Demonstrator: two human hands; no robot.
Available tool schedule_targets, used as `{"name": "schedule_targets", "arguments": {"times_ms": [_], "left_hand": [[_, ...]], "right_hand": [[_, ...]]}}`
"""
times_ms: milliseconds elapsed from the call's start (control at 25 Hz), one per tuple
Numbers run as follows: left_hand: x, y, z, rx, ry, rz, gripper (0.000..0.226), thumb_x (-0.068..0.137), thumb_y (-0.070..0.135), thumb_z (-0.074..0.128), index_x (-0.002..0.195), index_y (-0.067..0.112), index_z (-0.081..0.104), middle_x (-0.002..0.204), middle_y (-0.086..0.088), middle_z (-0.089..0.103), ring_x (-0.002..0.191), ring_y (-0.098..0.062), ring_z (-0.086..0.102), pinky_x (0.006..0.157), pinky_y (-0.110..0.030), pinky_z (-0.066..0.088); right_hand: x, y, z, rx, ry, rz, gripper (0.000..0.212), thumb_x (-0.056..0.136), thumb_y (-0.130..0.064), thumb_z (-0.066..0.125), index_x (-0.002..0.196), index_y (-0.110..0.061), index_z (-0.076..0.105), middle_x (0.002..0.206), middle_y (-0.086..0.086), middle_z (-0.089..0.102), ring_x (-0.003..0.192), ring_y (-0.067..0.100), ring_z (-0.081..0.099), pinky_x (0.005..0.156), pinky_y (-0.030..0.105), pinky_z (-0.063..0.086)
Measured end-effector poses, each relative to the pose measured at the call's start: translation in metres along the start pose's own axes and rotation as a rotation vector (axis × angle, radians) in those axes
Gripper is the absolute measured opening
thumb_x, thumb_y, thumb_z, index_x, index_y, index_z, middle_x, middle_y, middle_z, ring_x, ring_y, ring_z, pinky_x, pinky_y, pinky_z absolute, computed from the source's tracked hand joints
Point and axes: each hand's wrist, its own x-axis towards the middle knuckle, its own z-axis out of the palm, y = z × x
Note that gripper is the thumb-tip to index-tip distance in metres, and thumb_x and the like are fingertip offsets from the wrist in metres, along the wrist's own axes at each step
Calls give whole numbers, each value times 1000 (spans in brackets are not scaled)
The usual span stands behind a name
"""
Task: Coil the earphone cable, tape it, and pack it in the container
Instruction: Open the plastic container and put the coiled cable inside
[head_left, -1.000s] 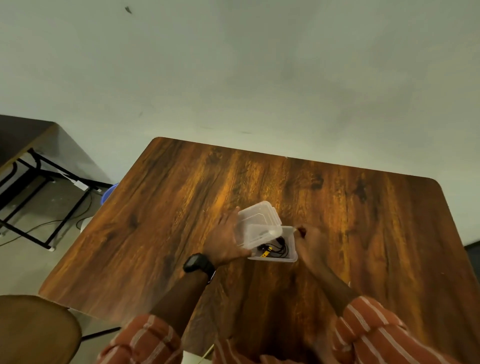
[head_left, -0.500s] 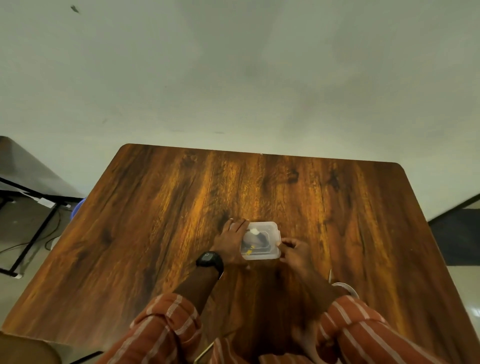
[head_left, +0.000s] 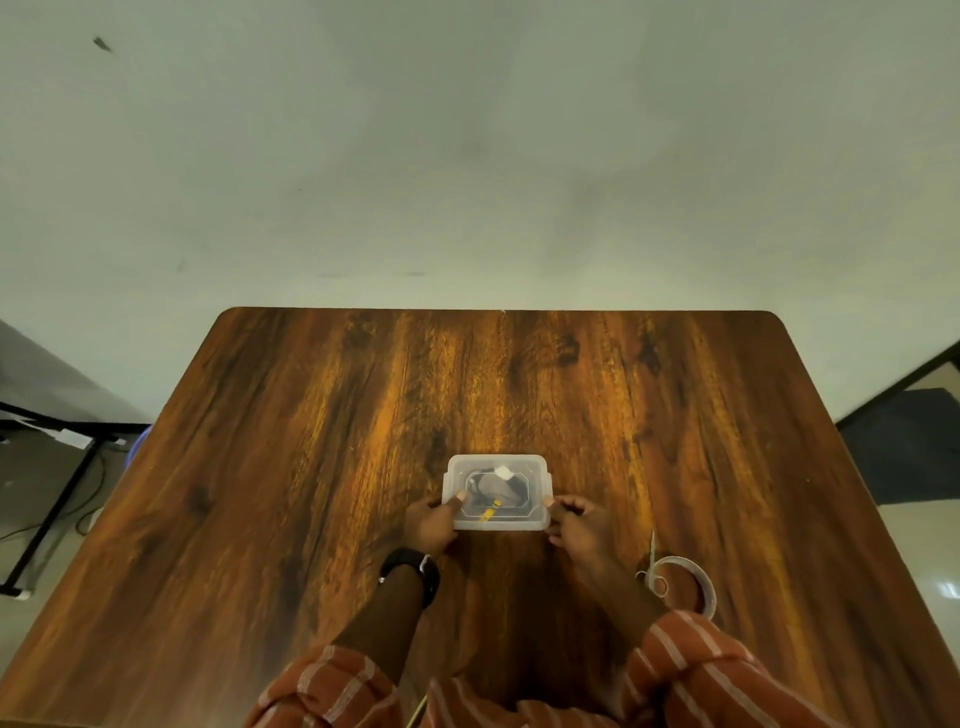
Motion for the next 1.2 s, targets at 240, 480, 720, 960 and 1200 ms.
{"name": "schedule_targets", "arguments": {"times_ms": [240,480,720,960,1200], "left_hand": [[-13,0,-6,292,113,298,23,87,30,68,100,11,70,96,-4,72,82,-18,67,71,-31,54],[-13,-5,5,597,276,332,32,92,37,60,81,8,67,79,-8,68,71,-19,64,67,-36,57],[-9,-10,6,535,249,345,31,93,33,59,81,6,67,79,-10,69,69,-20,64,65,-38,58],[-14,-3,6,549,231,362,27,94,29,60,85,4,67,83,-11,70,72,-21,65,67,-35,56],[-9,0,8,751,221,338,28,98,31,52,93,8,66,97,-12,70,82,-23,65,77,-40,58]], "right_hand": [[-9,-11,3,-118,63,-153,17,90,-13,65,106,-14,72,102,1,73,90,14,67,81,34,59],[-14,-17,4,-134,93,-128,19,88,-13,67,107,-12,72,106,5,73,92,18,67,81,34,58],[-27,-14,7,-8,-94,103,34,93,-20,61,127,-14,56,120,7,62,105,22,61,89,37,55],[-24,-11,5,-87,53,-91,27,84,-16,74,110,-14,67,110,3,69,95,17,66,81,30,57],[-24,5,5,-579,82,-406,39,91,-41,60,122,-18,67,129,4,61,115,23,58,97,43,51]]}}
